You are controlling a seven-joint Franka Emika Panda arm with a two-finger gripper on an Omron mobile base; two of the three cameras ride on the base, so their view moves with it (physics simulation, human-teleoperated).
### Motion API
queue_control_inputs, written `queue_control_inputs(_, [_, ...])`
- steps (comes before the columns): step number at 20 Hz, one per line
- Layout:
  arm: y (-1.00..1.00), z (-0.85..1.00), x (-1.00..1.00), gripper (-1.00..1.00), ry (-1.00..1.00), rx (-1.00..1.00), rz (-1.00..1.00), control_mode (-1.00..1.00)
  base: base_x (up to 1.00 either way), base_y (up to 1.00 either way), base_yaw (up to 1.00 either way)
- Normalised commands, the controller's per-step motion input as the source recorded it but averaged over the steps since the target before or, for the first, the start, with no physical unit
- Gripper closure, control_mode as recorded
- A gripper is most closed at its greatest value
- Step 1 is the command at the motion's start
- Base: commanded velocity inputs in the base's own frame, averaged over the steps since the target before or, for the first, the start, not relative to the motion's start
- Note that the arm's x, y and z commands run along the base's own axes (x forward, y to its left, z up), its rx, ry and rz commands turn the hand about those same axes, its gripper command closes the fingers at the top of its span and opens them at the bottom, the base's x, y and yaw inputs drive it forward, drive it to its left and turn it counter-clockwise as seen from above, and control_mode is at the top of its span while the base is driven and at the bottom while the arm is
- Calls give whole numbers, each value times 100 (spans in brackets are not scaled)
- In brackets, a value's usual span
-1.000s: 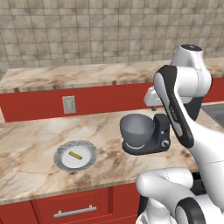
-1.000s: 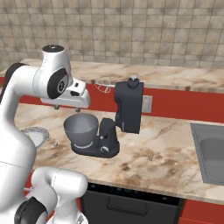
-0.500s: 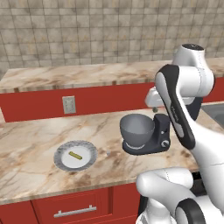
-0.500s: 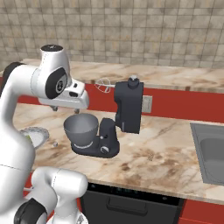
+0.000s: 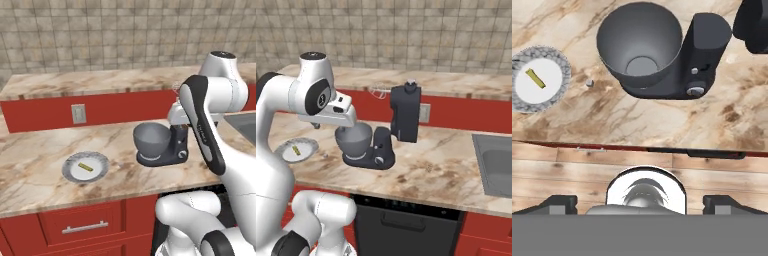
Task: Add butter and sugar cubes to the stand mixer bowl and then turn on the stand mixer to begin making frosting.
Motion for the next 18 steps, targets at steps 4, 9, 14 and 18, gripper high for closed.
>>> queue_control_inputs(4, [0, 0, 0, -100, 0, 0, 0, 100, -57, 0, 0])
queue_control_inputs(9, [0, 0, 0, -100, 0, 0, 0, 100, -24, 0, 0])
queue_control_inputs(14, [0, 0, 0, -100, 0, 0, 0, 100, 8, -19, 0])
queue_control_inputs(18, [0, 0, 0, -100, 0, 0, 0, 100, 18, -40, 0])
